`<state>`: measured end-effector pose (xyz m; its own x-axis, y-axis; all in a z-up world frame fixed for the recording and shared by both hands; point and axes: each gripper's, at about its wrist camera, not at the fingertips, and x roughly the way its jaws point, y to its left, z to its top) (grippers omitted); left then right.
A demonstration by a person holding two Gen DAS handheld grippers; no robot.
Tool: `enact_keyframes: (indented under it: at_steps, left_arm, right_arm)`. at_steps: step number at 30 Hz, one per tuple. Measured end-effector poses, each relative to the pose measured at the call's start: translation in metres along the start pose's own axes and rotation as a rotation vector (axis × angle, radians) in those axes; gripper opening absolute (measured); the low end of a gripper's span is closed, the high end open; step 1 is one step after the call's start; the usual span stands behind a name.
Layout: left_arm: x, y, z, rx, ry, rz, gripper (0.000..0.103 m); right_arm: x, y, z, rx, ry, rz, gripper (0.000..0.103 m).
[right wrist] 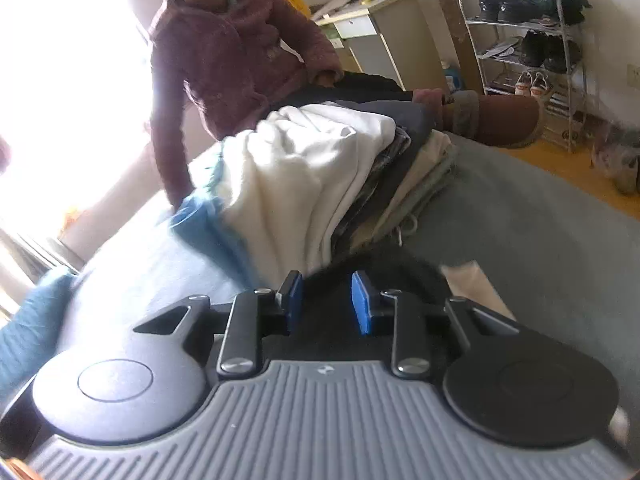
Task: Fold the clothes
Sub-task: 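Withdraw both open grippers away from the clothes stack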
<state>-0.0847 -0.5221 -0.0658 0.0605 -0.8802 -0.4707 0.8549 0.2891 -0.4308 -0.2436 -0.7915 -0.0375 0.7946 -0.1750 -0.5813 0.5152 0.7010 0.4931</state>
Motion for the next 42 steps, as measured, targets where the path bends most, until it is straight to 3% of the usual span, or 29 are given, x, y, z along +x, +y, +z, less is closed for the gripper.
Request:
enact_keyframes:
  at_steps: [2,4,6,9,10,13,16,18,21,24,27,30,33,36,38,42]
  left_arm:
    - [0.006,0.014,-0.002,-0.072,0.037,0.019,0.04]
    - [0.0,0.027,-0.005,-0.137,0.028,0.029,0.041]
    - [-0.009,0.036,-0.004,-0.177,0.013,0.046,0.042]
    - [-0.024,0.042,0.006,-0.158,-0.015,0.101,0.043]
    - [-0.03,0.043,0.011,-0.15,-0.027,0.113,0.044]
    - [-0.047,0.038,0.021,-0.114,-0.05,0.127,0.047]
    - [-0.057,0.031,0.026,-0.09,-0.046,0.133,0.048]
    - [-0.063,0.028,0.027,-0.082,-0.041,0.141,0.049]
    - [-0.075,0.031,0.03,-0.081,-0.037,0.164,0.05]
    - [-0.097,0.04,0.039,-0.075,-0.05,0.233,0.05]
    - [-0.13,0.046,0.058,-0.073,-0.082,0.318,0.05]
    - [-0.169,0.046,0.079,-0.039,-0.12,0.417,0.052]
    - [-0.214,0.037,0.098,0.042,-0.141,0.544,0.055]
    - [-0.251,0.026,0.112,0.1,-0.145,0.657,0.063]
    - [-0.265,0.023,0.124,0.104,-0.139,0.706,0.071]
    - [-0.267,0.037,0.14,0.079,-0.185,0.72,0.073]
  right_arm:
    - [-0.02,-0.015,-0.018,0.028,0.01,0.004,0.028]
    - [-0.036,-0.029,-0.041,0.033,0.024,-0.052,0.029]
    - [-0.05,-0.044,-0.067,-0.004,0.02,-0.186,0.028]
    - [-0.075,-0.051,-0.092,-0.064,-0.074,-0.377,0.029]
    - [-0.084,-0.05,-0.097,-0.073,-0.109,-0.39,0.03]
    - [-0.107,-0.031,-0.11,-0.128,-0.188,-0.255,0.03]
    - [-0.111,-0.004,-0.127,-0.296,-0.175,-0.151,0.029]
    - [-0.103,0.006,-0.14,-0.409,-0.099,-0.183,0.031]
    - [-0.104,0.01,-0.138,-0.433,-0.109,-0.284,0.031]
    - [-0.106,0.013,-0.135,-0.444,-0.132,-0.388,0.031]
    - [-0.117,0.049,-0.113,-0.427,-0.272,-0.242,0.031]
    - [-0.1,0.107,-0.095,-0.501,-0.359,-0.047,0.031]
    - [-0.065,0.163,-0.082,-0.51,-0.347,0.177,0.033]
    - [-0.036,0.208,-0.079,-0.505,-0.302,0.33,0.033]
    - [-0.022,0.232,-0.078,-0.53,-0.291,0.388,0.035]
    - [0.006,0.272,-0.075,-0.585,-0.265,0.441,0.041]
